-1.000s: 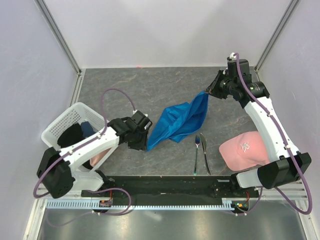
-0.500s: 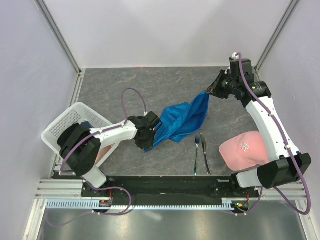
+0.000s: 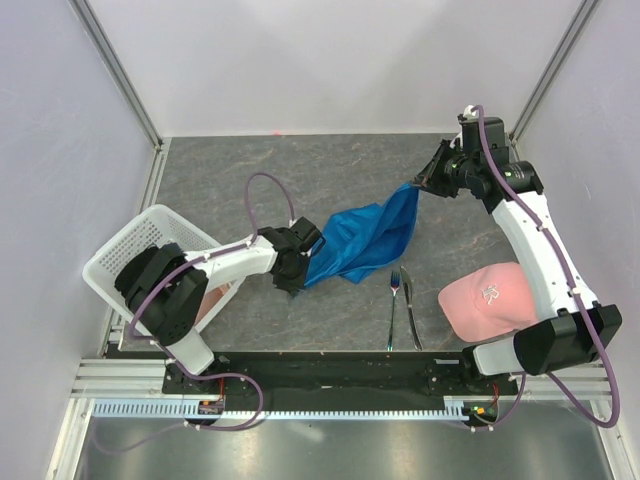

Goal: Fold the napkin into a case and place the utensils inside
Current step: Pick up the crumpled napkin from the corner of the board, then flatten out the crumpled napkin at the center of the board.

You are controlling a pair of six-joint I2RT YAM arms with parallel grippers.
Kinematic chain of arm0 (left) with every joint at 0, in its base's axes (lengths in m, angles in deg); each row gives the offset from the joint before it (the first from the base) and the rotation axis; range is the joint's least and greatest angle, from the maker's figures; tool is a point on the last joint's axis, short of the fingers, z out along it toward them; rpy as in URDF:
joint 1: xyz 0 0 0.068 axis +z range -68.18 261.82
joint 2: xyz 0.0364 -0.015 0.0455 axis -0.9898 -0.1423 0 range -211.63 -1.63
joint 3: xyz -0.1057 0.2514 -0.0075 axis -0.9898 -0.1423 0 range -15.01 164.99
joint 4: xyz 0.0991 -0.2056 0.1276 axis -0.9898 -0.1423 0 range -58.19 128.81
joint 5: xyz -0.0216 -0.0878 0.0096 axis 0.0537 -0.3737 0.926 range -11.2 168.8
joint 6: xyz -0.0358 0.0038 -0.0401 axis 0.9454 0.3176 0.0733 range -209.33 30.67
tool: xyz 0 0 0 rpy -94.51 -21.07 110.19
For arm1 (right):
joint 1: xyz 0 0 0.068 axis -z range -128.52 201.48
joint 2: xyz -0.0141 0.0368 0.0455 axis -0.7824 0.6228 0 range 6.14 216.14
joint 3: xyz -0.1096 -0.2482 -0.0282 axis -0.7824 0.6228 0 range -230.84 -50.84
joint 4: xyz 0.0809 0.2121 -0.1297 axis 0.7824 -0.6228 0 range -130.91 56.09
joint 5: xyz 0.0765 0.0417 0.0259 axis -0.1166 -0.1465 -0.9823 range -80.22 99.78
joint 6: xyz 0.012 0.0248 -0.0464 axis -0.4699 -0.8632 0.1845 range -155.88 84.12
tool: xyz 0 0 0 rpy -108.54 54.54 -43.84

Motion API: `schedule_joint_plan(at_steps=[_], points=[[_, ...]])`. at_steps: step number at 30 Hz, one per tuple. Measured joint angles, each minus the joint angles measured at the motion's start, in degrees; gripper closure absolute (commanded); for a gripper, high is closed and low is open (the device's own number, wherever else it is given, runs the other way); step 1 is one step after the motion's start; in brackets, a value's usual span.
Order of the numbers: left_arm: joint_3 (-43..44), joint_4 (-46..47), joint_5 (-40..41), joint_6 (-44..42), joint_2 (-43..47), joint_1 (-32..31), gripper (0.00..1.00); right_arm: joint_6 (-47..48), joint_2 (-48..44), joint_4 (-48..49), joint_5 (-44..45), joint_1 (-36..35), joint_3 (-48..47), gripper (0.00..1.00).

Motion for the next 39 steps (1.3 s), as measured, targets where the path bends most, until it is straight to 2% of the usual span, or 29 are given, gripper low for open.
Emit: schedule_joint_plan(at_steps=[5, 10, 15, 18, 26, 29, 33, 37, 39], points=[[7.8, -7.21, 0.44, -1.68, 3.98, 0.17, 0.98, 1.6, 0.63, -3.21, -0.37, 0.68, -5.6, 1.0], [23.08, -13.62, 2.86, -2.58, 15.56, 0.17, 0.98, 3.43, -0.61, -4.87, -1.03, 0.94, -16.24, 1.0], [36.7, -15.23, 5.86, -2.8, 28.39, 0.2, 0.98, 4.87, -6.16, -5.55, -2.21, 0.96, -23.37, 1.0], [39.32, -14.91, 6.08, -3.41, 34.99, 0.2, 0.98, 6.1, -10.95, -5.2, -3.19, 0.96, -26.45, 1.0], [38.8, -11.21, 6.36, -4.55, 49.48, 0.2, 0.98, 7.69, -27.98, -0.2, -3.76, 0.96, -29.38, 1.0], [37.94, -9.92, 8.87, -5.4, 50.93, 0.17, 0.98, 7.28, -29.75, 3.41, -3.61, 0.94, -27.93, 1.0], [34.84, -9.77, 17.46, -5.7, 49.29, 0.2, 0.98, 5.88, -27.28, 8.17, -2.67, 0.94, -21.59, 1.0], [34.6, -9.33, 26.18, -6.08, 41.07, 0.68, 0.98, 4.74, -16.26, 13.51, -1.53, 0.96, -15.39, 1.0], [34.18, -8.37, 27.26, -6.29, 35.26, 3.85, 0.98, 4.15, -8.17, 16.65, -1.25, 0.98, -14.01, 1.0]])
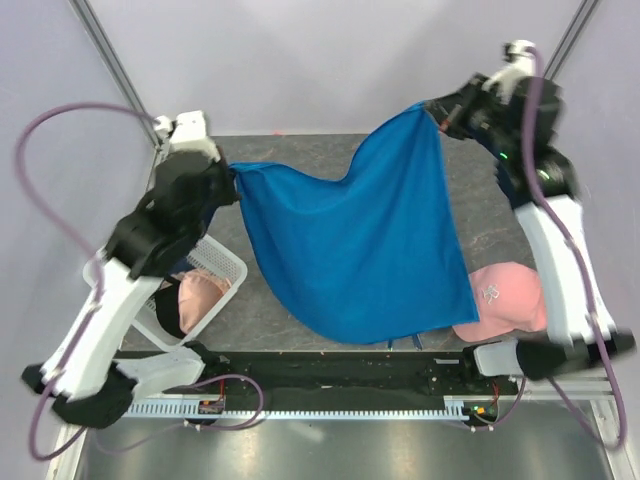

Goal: Fold the napkin into a case and place the utensils inside
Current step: Flatten out the crumpled napkin at the center of the board.

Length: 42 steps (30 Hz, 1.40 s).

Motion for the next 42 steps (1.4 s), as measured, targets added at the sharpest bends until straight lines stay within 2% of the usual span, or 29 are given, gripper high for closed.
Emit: schedule_joint_plan(at_steps=[2, 3, 6, 10, 11, 12, 13, 14, 15, 16, 17, 18, 19, 20, 21, 22, 24, 26, 27, 30, 32, 35, 42], points=[[-0.55, 0.68, -2.16, 0.04, -5.64, 5.33, 0.98, -0.66, 7.93, 2.64, 0.22, 0.02, 0.66, 1.0], [-1.2, 1.57, -3.78, 0.11, -9.46, 9.97, 0.98, -0.98, 13.25, 4.42, 0.13, 0.02, 0.48, 1.0], [-3.3, 4.11, -7.37, 0.35, -19.37, 18.86, 0.98, -1.42, 27.52, 7.23, -0.68, 0.07, -4.02, 1.0], [-4.42, 8.31, -11.56, 0.35, -33.48, 25.16, 0.98, -2.03, 49.24, 12.33, -2.29, 0.04, -18.82, 1.0], [-3.98, 9.33, -12.37, 0.35, -36.89, 26.05, 0.98, -2.51, 56.17, 12.68, -2.73, 0.02, -25.59, 1.0], [-2.99, 9.97, -12.98, 0.35, -40.41, 26.82, 0.98, -3.19, 60.7, 13.75, -3.02, 0.0, -29.4, 0.97], [-1.6, 10.29, -13.42, 0.35, -43.95, 27.74, 0.98, -4.55, 65.85, 14.71, -3.41, 0.0, -34.4, 0.71], [0.44, 9.97, -13.86, 0.35, -47.41, 28.44, 0.98, -6.05, 70.16, 16.68, -3.67, -0.04, -37.77, 0.61], [3.06, 9.77, -13.99, 0.35, -50.82, 29.18, 0.94, -8.09, 73.31, 18.8, -3.89, -0.07, -39.15, 0.63], [5.81, 9.75, -14.03, 0.37, -53.9, 29.99, 0.85, -9.99, 75.56, 20.98, -3.98, -0.17, -39.32, 0.59], [8.37, 9.79, -14.01, 0.37, -56.57, 30.82, 0.8, -11.72, 77.24, 22.45, -3.91, -0.28, -39.21, 0.52], [10.34, 9.77, -14.1, 0.37, -58.34, 31.45, 0.69, -13.05, 78.47, 23.39, -3.91, -0.33, -39.06, 0.35], [12.68, 9.51, -14.16, 0.37, -60.15, 32.24, 0.64, -14.58, 79.6, 24.22, -3.91, -0.39, -39.04, 0.34], [14.86, 9.05, -14.12, 0.37, -61.57, 32.92, 0.57, -15.8, 80.28, 24.37, -3.67, -0.46, -39.04, 0.33], [16.59, 8.94, -14.14, 0.39, -62.58, 33.46, 0.36, -16.41, 80.43, 23.85, -3.26, -0.57, -39.01, 0.32], [17.84, 8.66, -14.1, 0.35, -62.97, 33.99, 0.27, -16.55, 80.32, 23.37, -2.93, -0.66, -38.45, 0.32], [18.71, 8.15, -14.19, 0.31, -62.84, 34.71, 0.23, -16.48, 77.9, 22.67, -2.36, -0.7, -35.26, 0.31], [18.58, 7.56, -14.6, 0.5, -62.12, 34.91, 0.24, -15.72, 73.26, 20.81, -2.03, -0.68, -29.0, 0.31], [17.92, 7.21, -15.28, 0.55, -61.46, 34.82, 0.32, -15.13, 70.69, 19.41, -1.99, -0.68, -25.77, 0.35], [13.42, 6.36, -18.64, 0.79, -58.14, 34.14, 0.44, -12.57, 62.55, 15.91, -1.79, -0.59, -16.31, 0.41], [9.73, 5.49, -21.86, 0.94, -55.3, 33.18, 0.46, -10.99, 56.87, 13.66, -1.6, -0.59, -9.73, 0.44], [4.76, 5.16, -27.69, 1.05, -51.47, 30.53, 0.49, -8.59, 48.26, 11.61, -1.38, -0.59, 1.99, 0.58], [-6.54, 5.92, -34.75, 2.23, -48.33, 16.72, 0.5, -3.37, 43.12, 8.92, -1.09, -0.66, 17.88, 0.67]])
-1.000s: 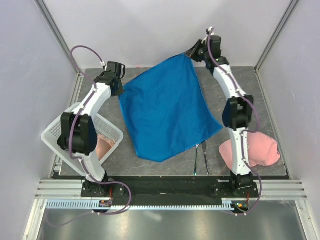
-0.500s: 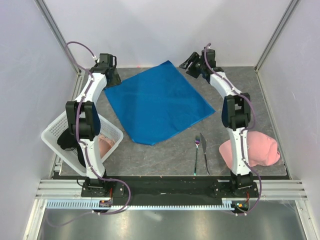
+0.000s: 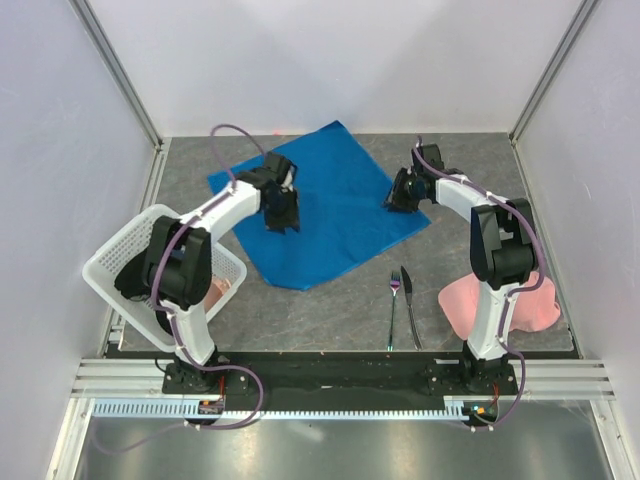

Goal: Fold the napkin into a case and place the utensils inside
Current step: Flatten out the crumpled napkin at the center of the board.

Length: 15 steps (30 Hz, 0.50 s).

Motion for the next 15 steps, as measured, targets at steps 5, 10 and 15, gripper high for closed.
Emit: schedule_joint_plan(at_steps=[5, 10, 15], points=[[-6.08, -0.07, -2.25, 1.2, -1.22, -3.21, 0.51, 6.86, 0.11, -1.97, 1.88, -0.07, 2.91, 0.72], [-8.72, 0.83, -3.82, 2.86, -1.7, -2.54, 0.52, 13.14, 3.45, -4.09, 6.84, -0.07, -3.17, 0.69], [-10.32, 3.04, -9.73, 5.18, -2.86, -5.33, 0.52, 16.39, 7.43, -10.73, 12.22, -0.26, -11.1, 0.62]])
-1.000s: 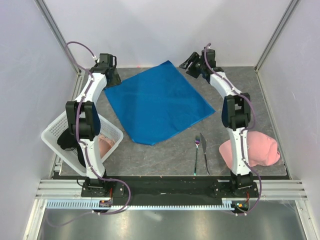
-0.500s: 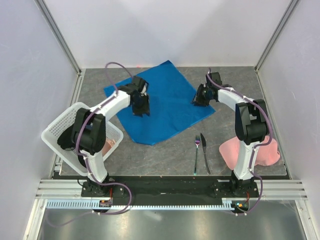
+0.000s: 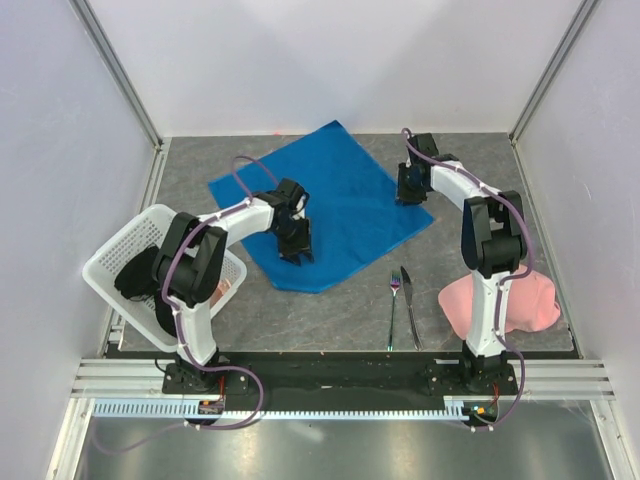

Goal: Fold the napkin into a case and place the utensils inside
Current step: Flatten out the crumpled napkin at the center of the board.

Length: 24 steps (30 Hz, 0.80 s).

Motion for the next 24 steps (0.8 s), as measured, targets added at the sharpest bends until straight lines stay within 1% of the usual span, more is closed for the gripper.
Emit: schedule_joint_plan(at_steps=[1, 3, 4, 5, 7, 10, 11, 12, 13, 16, 20, 24], points=[[-0.24, 0.55, -1.22, 0.79, 0.0, -1.09, 0.52, 0.31, 0.07, -1.79, 0.72, -0.11, -0.94, 0.56], [-0.9, 1.77, -3.34, 1.97, 0.0, -2.84, 0.52, 0.17, -0.9, -4.22, 0.96, -0.55, -1.25, 0.5], [-1.51, 2.67, -5.01, 2.97, 0.09, -3.82, 0.52, -0.15, -1.99, -5.33, 0.48, -0.92, -0.92, 0.45], [-1.97, 3.19, -6.08, 3.56, 0.2, -4.31, 0.52, -0.59, -3.8, -5.53, -0.66, -1.44, 0.52, 0.43], [-3.23, 4.09, -8.28, 4.96, 0.72, -5.25, 0.52, -1.64, -9.7, -6.16, -3.96, -2.91, 5.42, 0.38], [-4.94, 3.58, -8.85, 6.34, 2.89, -5.57, 0.5, -3.8, -21.44, -4.37, -9.51, -6.29, 16.48, 0.33], [-5.05, 2.97, -8.61, 6.69, 4.02, -5.46, 0.5, -5.05, -26.88, -2.82, -12.13, -7.76, 22.21, 0.32], [-5.05, 2.51, -8.28, 6.88, 5.46, -5.42, 0.5, -5.46, -28.2, -2.75, -12.63, -8.94, 23.5, 0.31], [-4.87, 1.84, -7.43, 6.95, 7.67, -5.4, 0.5, -7.48, -31.58, -0.79, -14.43, -11.06, 27.52, 0.29], [-3.63, -0.04, -5.81, 6.95, 12.17, -5.18, 0.5, -14.53, -39.26, 6.36, -18.32, -16.92, 40.0, 0.29], [-3.52, -0.52, -4.24, 7.02, 18.53, -5.16, 0.5, -22.43, -41.55, 14.38, -20.2, -22.23, 51.01, 0.27], [-6.19, -0.79, -3.67, 7.72, 24.06, -5.16, 0.5, -30.1, -41.81, 21.86, -19.61, -24.98, 57.81, 0.27]])
